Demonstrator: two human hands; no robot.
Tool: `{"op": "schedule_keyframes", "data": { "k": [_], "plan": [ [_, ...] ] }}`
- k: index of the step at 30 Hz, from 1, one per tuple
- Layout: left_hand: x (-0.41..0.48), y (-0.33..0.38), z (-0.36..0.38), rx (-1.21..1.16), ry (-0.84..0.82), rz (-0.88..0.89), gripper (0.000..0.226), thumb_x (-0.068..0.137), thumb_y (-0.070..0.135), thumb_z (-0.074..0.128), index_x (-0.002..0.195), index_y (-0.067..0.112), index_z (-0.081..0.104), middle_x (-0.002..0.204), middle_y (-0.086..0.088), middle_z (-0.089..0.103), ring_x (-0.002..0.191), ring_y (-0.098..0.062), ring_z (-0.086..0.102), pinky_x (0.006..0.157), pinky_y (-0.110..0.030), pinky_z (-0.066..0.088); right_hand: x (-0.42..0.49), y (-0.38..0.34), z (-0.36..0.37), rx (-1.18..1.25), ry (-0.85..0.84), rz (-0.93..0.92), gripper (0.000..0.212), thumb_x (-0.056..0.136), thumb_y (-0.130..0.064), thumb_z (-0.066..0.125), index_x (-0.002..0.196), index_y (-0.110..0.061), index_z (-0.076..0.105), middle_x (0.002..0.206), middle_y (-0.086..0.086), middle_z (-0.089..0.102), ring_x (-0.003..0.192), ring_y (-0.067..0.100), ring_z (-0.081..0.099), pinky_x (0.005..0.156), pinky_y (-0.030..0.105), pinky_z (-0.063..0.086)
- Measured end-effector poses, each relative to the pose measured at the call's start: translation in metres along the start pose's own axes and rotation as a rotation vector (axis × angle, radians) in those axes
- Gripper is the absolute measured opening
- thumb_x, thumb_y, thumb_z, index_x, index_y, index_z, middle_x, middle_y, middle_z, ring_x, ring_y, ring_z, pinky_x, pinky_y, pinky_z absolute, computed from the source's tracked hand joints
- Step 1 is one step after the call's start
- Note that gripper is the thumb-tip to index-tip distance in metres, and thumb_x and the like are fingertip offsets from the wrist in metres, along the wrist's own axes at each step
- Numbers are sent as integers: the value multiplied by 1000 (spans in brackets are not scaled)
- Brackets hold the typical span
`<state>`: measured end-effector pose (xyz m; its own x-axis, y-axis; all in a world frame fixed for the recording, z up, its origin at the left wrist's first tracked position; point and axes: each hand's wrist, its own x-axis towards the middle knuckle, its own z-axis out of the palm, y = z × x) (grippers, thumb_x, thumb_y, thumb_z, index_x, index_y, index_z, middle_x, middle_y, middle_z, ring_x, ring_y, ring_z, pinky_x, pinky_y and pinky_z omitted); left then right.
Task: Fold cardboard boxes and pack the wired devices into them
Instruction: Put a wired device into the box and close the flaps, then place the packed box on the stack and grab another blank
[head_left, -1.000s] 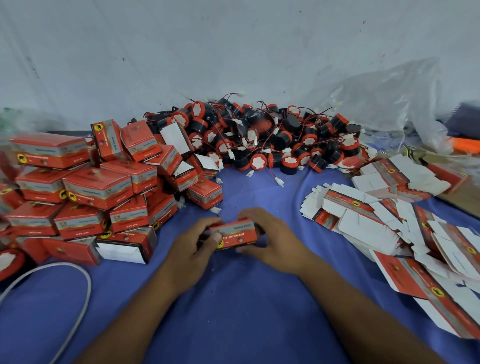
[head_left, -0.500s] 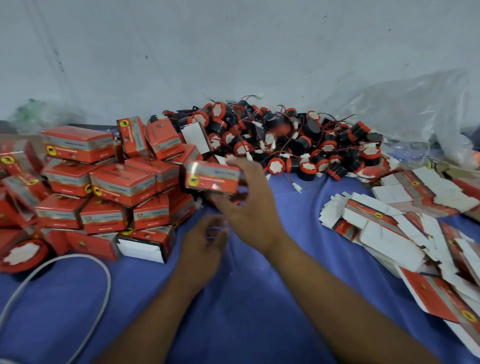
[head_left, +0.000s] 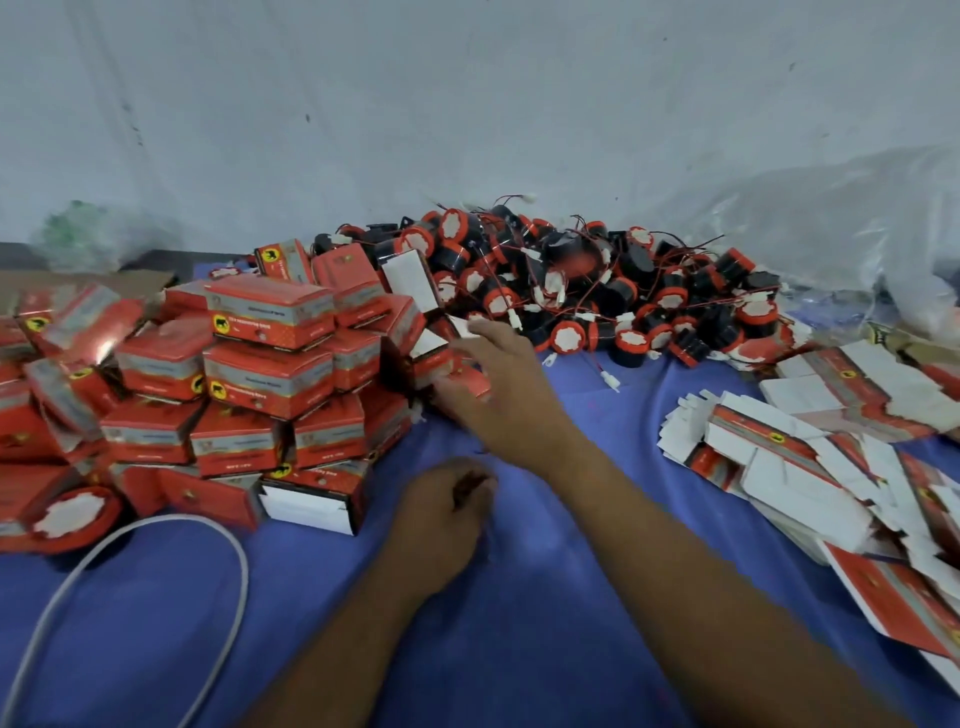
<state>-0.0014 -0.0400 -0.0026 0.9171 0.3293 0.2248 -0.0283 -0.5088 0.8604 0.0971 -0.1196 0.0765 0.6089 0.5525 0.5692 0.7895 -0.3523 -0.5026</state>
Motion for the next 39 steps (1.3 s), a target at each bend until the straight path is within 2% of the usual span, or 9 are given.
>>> {"op": "schedule_keyframes", "data": {
  "k": [5, 7, 10, 15, 20, 26, 30, 35, 39],
  "plan": [
    [-4, 0, 2, -25, -41, 49, 12, 98, 17, 59, 90, 15, 68, 83, 2, 68, 77, -10, 62, 76, -32, 51, -67, 128, -118, -727, -161, 742, 90, 82, -43, 76, 153, -14, 28, 160, 21, 20, 147, 40, 21, 113, 47, 29],
    [-4, 1, 2, -12, -31, 51, 13, 97, 16, 60, 88, 15, 68, 81, 1, 68, 76, -12, 61, 74, -31, 50, -88, 160, -150, -820, -197, 856, 85, 86, -49, 70, 151, -12, 30, 157, 18, 32, 142, 38, 34, 111, 47, 36],
    [-4, 2, 4, -10, -50, 31, 13, 97, 15, 60, 88, 11, 68, 81, -4, 68, 77, -16, 62, 76, -34, 49, -108, 176, -152, -848, -200, 807, 33, 102, -25, 50, 128, -7, 60, 128, 16, 63, 117, 33, 61, 101, 42, 47],
    [-6, 2, 1, 54, -34, 53, 11, 96, 15, 62, 90, 18, 70, 86, 6, 70, 82, -7, 63, 77, -25, 51, -107, 159, -147, -891, 112, 678, 9, 85, -4, 61, 79, -7, 68, 68, 15, 64, 62, 35, 62, 57, 31, 38],
    [-4, 0, 3, 72, -19, 52, 16, 96, 17, 62, 86, 28, 68, 89, 16, 68, 85, -4, 63, 75, -20, 52, -100, 132, -144, -873, -105, 664, 20, 101, -15, 50, 97, -8, 68, 94, 14, 70, 87, 31, 67, 71, 34, 46],
    [-1, 13, 2, -262, -6, -5, 28, 98, 44, 54, 122, 32, 62, 112, 17, 71, 99, -5, 69, 87, -30, 55, -83, 49, -119, -236, 350, 48, 28, 95, -8, 55, 117, -7, 71, 112, 9, 74, 99, 24, 68, 82, 32, 53],
    [-3, 30, -3, -1093, -18, -242, 55, 85, 67, 47, 114, 29, 73, 115, -5, 73, 100, -22, 72, 75, -35, 59, -103, 12, -50, 83, -143, -199, 38, 92, -19, 71, 123, 4, 66, 136, 22, 58, 129, 26, 51, 112, 27, 38],
    [-12, 33, -10, -1267, -53, -299, 56, 82, 66, 53, 113, 25, 75, 124, -10, 69, 109, -27, 69, 76, -40, 59, -105, 15, -24, 190, -158, 159, 81, 82, -50, 76, 148, -23, 37, 161, -1, 23, 149, 11, 17, 123, 33, 18],
    [-22, 46, 6, -1185, -193, -156, 67, 67, 70, 75, 118, 26, 73, 125, -7, 68, 115, -23, 66, 83, -34, 58, -100, 18, -31, 591, -193, 213, 73, 83, -34, 81, 138, -50, 36, 135, -20, 54, 129, 5, 51, 107, 26, 44]
  ]
}}
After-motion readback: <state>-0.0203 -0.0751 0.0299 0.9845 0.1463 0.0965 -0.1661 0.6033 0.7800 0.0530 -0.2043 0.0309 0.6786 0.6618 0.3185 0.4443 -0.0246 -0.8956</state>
